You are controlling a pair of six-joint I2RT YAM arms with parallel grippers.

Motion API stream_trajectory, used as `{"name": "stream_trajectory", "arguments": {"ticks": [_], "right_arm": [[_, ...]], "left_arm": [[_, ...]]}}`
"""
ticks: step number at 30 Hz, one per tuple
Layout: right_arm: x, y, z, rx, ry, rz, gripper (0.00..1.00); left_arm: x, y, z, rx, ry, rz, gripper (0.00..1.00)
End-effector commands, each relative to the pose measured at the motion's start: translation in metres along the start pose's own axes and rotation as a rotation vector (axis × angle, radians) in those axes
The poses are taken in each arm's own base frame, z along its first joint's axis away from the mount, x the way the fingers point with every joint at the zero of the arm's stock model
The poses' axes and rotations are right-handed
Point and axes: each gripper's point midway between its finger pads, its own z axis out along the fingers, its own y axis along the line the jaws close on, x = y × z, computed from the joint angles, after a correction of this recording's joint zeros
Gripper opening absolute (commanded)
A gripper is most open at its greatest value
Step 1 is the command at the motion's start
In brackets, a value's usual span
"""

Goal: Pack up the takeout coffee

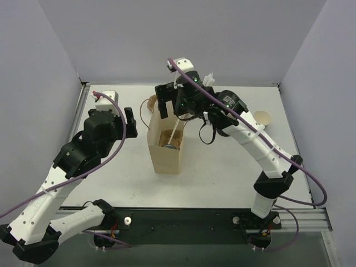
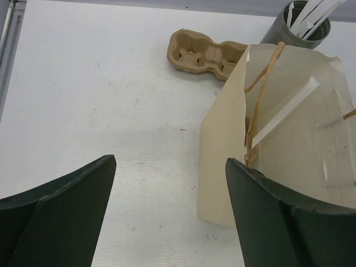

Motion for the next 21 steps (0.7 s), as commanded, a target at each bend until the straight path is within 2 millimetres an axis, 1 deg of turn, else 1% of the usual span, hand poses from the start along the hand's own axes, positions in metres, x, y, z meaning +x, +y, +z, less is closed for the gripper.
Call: {"name": "stream_trajectory", "arguments": {"ticks": [1, 2, 3, 4, 5, 6, 7, 8, 9, 10, 11, 12, 13, 14, 17, 21], "right_arm": [[-0.044, -0.036, -0.048, 0.031, -0.136, 0.157, 1.0], [-0.051, -0.045, -0.063, 0.038, -0.169, 0.184, 1.0], [-0.049, -0.057, -0.067, 0.067, -0.173, 0.206, 1.0], [-0.05, -0.077, -0.072, 0.119, -0.187, 0.233, 1.0], [-0.054, -0.092, -0.091, 0.145, -0.226, 0.272, 1.0], [-0.051, -0.103, -0.097, 0.175, -0.229, 0.287, 1.0], [-0.035, -0.125, -0.095, 0.242, -0.199, 0.302, 1.0], [-0.032, -0.137, -0.113, 0.275, -0.228, 0.351, 1.0], [-0.02, -0.144, -0.114, 0.295, -0.209, 0.366, 1.0], [0.004, -0.152, -0.105, 0.324, -0.154, 0.382, 1.0], [0.013, -0.16, -0.114, 0.331, -0.159, 0.429, 1.0], [0.023, -0.164, -0.114, 0.345, -0.145, 0.443, 1.0], [0.044, -0.169, -0.107, 0.369, -0.097, 0.446, 1.0], [0.049, -0.173, -0.114, 0.377, -0.106, 0.464, 1.0], [0.068, -0.174, -0.117, 0.379, -0.087, 0.499, 1.0], [0.074, -0.172, -0.115, 0.371, -0.073, 0.506, 1.0]], "left_arm": [[-0.002, 0.001, 0.002, -0.011, 0.006, -0.021, 0.93], [-0.001, 0.002, 0.001, -0.015, 0.017, -0.027, 0.93], [-0.003, 0.003, -0.001, -0.022, 0.017, -0.036, 0.93], [-0.002, 0.005, 0.0, -0.034, 0.025, -0.04, 0.93], [0.001, 0.008, -0.001, -0.051, 0.037, -0.053, 0.93], [0.003, 0.012, -0.002, -0.068, 0.045, -0.058, 0.93], [0.009, 0.015, -0.003, -0.08, 0.062, -0.052, 0.94], [0.011, 0.015, -0.004, -0.084, 0.07, -0.068, 0.94], [0.014, 0.015, -0.004, -0.084, 0.08, -0.072, 0.94], [0.017, 0.017, -0.004, -0.092, 0.089, -0.078, 0.94], [0.023, 0.019, -0.005, -0.109, 0.11, -0.097, 0.95], [0.025, 0.023, -0.006, -0.129, 0.115, -0.104, 0.95], [0.028, 0.025, -0.005, -0.148, 0.127, -0.109, 0.95], [0.032, 0.028, -0.008, -0.165, 0.146, -0.123, 0.95], [0.041, 0.036, -0.007, -0.225, 0.174, -0.125, 0.95], [0.048, 0.037, -0.002, -0.238, 0.198, -0.092, 0.96]]}}
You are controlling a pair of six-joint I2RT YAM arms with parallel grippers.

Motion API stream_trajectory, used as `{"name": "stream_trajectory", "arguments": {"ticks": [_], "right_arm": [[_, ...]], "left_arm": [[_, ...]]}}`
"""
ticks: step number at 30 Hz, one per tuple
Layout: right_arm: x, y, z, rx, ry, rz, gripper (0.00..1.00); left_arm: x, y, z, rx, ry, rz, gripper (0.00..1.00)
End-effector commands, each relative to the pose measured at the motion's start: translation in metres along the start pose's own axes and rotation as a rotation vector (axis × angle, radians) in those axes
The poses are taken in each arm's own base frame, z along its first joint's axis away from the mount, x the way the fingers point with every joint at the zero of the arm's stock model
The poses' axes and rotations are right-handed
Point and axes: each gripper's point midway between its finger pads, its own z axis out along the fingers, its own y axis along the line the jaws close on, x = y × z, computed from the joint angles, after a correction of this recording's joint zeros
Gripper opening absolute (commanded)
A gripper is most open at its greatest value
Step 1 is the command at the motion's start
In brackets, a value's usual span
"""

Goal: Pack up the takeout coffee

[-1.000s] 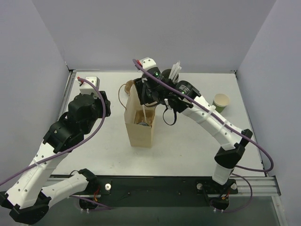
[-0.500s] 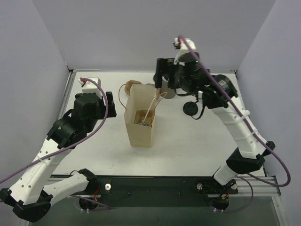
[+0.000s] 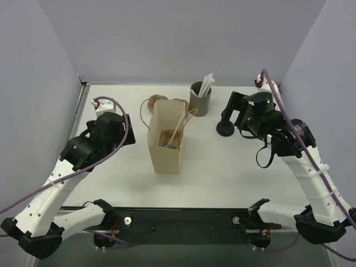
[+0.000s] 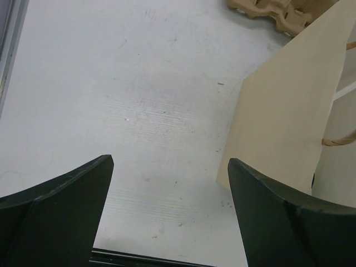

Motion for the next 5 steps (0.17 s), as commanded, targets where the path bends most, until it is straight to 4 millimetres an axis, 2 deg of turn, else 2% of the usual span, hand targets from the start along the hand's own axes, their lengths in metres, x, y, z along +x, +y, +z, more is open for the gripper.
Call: {"name": "stream_trajectory", "arguments": {"ticks": [1, 5], "right_arm": [[0.0045, 0.001, 0.0021, -0.002, 0.012, 0.035, 1.0], [0.0039, -0.0008, 0.0009, 0.001, 0.006, 0.035, 1.0]], "left_arm": [[-0.007, 0.0062, -0.0019, -0.039, -0.016, -0.025, 0.96], [-0.0154, 0.0086, -0.0067, -0.032, -0.058, -0.037, 0.96]]}}
